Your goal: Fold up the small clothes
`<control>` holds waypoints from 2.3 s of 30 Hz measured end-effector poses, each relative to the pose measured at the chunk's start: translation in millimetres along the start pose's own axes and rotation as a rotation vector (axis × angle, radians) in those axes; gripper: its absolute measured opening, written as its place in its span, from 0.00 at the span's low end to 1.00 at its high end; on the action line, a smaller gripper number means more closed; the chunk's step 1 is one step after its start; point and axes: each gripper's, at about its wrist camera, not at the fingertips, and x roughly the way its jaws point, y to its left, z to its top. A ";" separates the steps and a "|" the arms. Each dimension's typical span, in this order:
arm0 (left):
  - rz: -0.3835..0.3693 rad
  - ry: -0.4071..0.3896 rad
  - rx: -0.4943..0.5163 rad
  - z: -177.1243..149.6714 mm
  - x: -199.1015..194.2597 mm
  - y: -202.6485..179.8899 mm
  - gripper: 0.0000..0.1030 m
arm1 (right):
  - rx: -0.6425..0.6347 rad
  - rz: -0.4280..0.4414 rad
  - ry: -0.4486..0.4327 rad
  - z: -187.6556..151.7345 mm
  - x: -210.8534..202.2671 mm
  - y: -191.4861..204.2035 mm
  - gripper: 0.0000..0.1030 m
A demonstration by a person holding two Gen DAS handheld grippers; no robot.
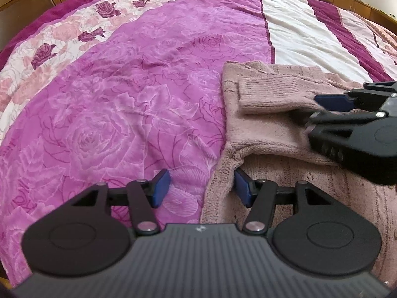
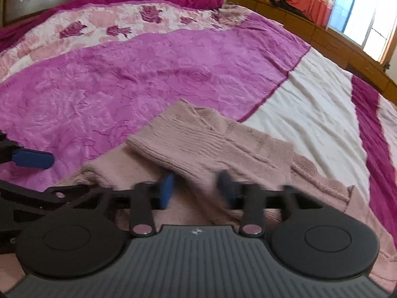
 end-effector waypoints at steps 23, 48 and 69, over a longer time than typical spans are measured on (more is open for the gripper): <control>0.025 -0.011 0.024 -0.7 1.9 -4.1 0.60 | 0.591 0.021 -0.138 -38.7 -71.0 -136.2 0.13; 0.044 -0.016 0.031 -2.0 2.0 -7.3 0.62 | 0.295 -0.051 -0.076 2.9 -45.0 -106.0 0.53; 0.029 -0.020 0.017 -3.8 3.5 -2.9 0.64 | 0.451 -0.249 -0.165 -14.0 -73.9 -141.1 0.08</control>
